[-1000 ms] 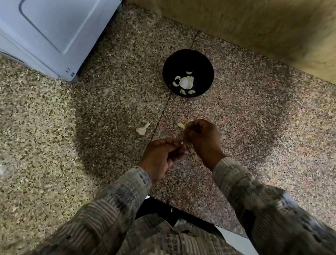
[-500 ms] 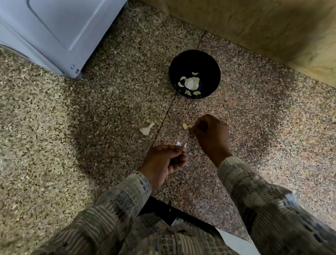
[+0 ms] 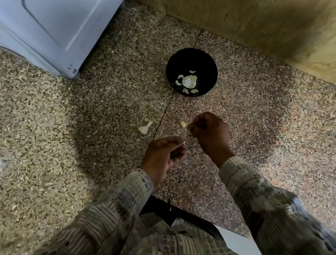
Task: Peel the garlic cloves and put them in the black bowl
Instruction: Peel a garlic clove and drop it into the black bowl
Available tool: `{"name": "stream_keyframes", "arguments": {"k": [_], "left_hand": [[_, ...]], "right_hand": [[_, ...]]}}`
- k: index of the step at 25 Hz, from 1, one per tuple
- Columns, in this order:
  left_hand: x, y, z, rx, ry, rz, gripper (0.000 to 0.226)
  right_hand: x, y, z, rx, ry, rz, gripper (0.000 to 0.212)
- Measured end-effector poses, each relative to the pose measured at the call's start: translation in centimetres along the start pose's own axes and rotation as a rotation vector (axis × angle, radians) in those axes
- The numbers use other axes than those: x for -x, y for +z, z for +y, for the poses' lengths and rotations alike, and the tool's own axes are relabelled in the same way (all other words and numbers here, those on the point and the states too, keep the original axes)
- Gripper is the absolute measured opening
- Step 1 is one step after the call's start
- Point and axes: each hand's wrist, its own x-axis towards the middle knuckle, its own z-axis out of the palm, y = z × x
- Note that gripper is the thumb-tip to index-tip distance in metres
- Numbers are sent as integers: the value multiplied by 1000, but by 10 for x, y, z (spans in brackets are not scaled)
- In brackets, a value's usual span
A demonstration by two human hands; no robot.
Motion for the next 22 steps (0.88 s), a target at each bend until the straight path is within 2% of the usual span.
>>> {"name": "stream_keyframes", "arguments": {"k": [3,6,8,16,20,22], "left_hand": [[-6,3,10,87,71,-24,17],[-8,6,13,41,104,-103,19],[-7,6,11,25,107,-125,20],[-4,0,-2,-27,150,-146,40],[2,5,3,-281,272,-34,21],[3,6,5,-418,316,-6,15]], "right_hand": [[16,1,-2,-265,106,-126,12],[32,6,-4,-510,204,-115,12],[38,6,-5,-571,219,-100,12],[36,-6,-5,-275,127,-175,14],[33,-7,1,-22,-24,-138,10],[30,-10,0,-36,-8,-176,11]]}}
